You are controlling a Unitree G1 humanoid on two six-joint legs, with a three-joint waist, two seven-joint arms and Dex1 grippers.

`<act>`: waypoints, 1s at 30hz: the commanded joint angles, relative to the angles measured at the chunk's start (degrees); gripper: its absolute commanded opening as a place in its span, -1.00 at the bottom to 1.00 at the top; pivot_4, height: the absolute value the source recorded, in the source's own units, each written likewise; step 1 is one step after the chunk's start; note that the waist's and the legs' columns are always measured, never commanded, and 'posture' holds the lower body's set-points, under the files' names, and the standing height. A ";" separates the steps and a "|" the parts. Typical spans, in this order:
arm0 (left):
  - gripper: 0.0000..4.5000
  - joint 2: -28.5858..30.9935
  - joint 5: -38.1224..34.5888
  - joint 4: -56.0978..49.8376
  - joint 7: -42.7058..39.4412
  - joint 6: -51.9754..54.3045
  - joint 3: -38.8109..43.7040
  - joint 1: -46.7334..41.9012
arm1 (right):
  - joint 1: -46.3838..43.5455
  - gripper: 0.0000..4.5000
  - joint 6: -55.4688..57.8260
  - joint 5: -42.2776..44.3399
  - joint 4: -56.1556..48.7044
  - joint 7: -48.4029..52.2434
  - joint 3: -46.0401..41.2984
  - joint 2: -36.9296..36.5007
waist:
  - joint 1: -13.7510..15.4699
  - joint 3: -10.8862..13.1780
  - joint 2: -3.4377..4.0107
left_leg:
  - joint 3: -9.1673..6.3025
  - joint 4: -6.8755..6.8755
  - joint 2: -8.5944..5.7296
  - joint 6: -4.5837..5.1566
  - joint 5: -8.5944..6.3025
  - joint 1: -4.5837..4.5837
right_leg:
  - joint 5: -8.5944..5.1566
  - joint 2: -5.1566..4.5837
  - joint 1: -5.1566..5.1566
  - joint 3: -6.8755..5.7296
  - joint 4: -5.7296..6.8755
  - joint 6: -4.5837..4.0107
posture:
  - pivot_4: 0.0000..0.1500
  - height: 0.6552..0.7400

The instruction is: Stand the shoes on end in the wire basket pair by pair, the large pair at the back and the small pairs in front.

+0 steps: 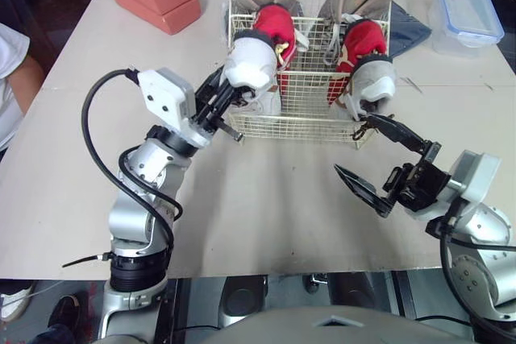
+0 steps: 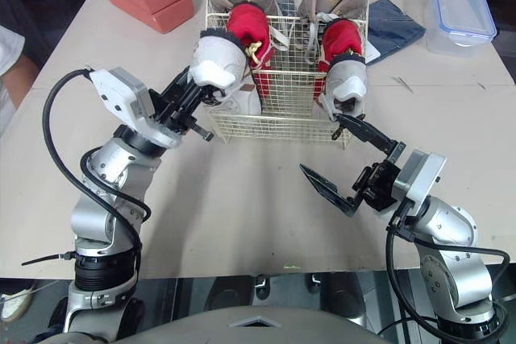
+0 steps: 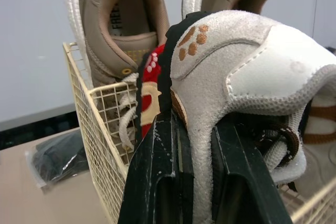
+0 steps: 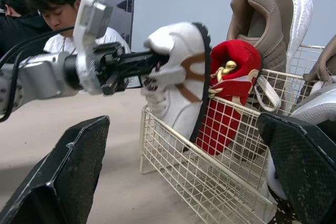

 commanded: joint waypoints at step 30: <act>0.99 -0.96 -1.38 5.01 -2.84 -1.01 -0.20 10.75 | -3.32 1.00 -2.13 0.55 1.85 0.27 0.97 0.21 | 0.00 -0.89 0.68 | -0.17 0.02 0.00 0.27 -0.16 0.13 | -0.02 0.05 0.15 -0.06 0.04 -0.01 | 1.00 -0.27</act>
